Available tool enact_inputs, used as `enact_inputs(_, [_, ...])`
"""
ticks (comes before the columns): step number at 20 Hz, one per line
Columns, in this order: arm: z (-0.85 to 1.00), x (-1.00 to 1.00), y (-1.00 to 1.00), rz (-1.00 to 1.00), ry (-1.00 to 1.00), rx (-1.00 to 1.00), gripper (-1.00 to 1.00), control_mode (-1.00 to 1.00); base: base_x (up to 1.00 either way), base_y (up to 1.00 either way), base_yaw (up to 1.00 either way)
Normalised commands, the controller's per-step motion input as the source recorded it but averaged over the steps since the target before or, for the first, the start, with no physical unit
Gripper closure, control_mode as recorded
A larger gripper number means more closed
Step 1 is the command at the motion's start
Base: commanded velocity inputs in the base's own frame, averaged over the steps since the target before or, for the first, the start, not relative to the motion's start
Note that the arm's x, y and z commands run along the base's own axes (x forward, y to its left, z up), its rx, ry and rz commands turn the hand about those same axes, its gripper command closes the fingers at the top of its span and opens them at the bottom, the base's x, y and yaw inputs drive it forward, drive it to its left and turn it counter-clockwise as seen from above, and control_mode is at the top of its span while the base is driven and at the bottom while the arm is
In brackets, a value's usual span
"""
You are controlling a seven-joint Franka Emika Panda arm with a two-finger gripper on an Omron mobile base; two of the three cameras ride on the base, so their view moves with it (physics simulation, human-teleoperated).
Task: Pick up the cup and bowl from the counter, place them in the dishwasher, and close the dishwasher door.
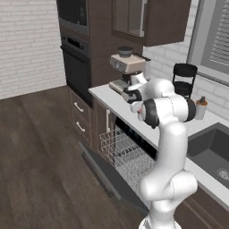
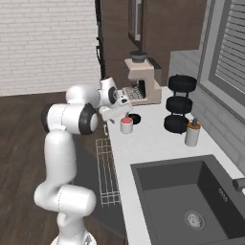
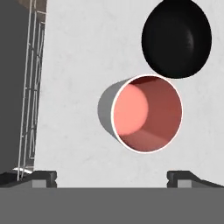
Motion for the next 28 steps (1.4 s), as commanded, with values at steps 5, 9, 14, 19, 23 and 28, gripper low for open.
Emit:
enact_inputs(5, [-0.48,0.59,0.00,0.06,0.00,-0.06,-1.00,-1.00,0.00,0.00,0.00])
enact_inputs(9, [-0.41,0.50,0.00,0.05,0.00,-0.03,-1.00,-1.00,0.00,0.00,0.00])
enact_inputs(14, [-0.32,0.18,0.00,0.02,0.00,-0.01,-1.00,-1.00,0.00,0.00,0.00])
enact_inputs(19, [-0.24,-0.01,0.00,0.00,-0.02,-0.01,1.00,-1.00,0.00,0.00,0.00])
enact_inputs(23, [-0.04,-0.28,0.08,-0.02,-0.11,-0.03,1.00,-1.00,0.00,0.00,0.00])
enact_inputs(28, [0.10,-0.90,0.55,-0.05,-0.15,0.00,1.00,-1.00,0.00,0.00,0.00])
